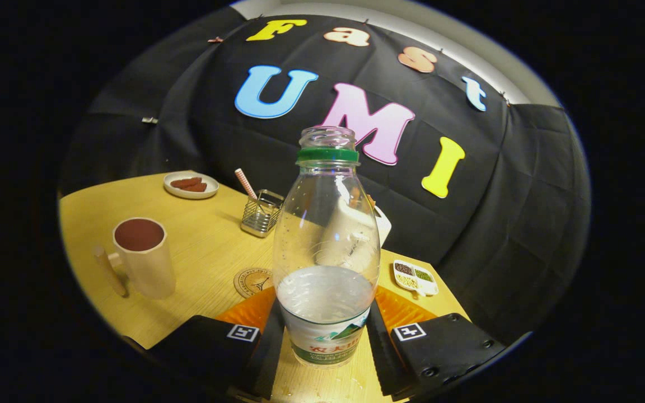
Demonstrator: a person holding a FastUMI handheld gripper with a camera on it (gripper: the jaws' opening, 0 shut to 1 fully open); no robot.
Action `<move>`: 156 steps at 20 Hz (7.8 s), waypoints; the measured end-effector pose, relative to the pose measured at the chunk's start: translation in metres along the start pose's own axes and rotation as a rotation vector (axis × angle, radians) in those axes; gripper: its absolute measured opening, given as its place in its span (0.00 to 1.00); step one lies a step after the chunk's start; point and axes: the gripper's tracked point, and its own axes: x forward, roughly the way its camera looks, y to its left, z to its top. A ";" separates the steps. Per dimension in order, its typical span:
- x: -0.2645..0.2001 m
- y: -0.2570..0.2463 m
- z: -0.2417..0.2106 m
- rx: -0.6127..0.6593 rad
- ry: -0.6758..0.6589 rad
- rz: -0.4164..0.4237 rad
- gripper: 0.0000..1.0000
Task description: Take the bottle from table, then pour the juice into the cup, finally place the bottle on the coaster
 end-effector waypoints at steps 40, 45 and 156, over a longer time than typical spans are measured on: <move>0.024 0.061 0.031 -1.122 -0.017 0.062 0.72; 0.023 0.057 0.029 -1.185 -0.021 0.054 0.71; 0.028 0.114 0.063 -0.454 -0.179 0.238 0.72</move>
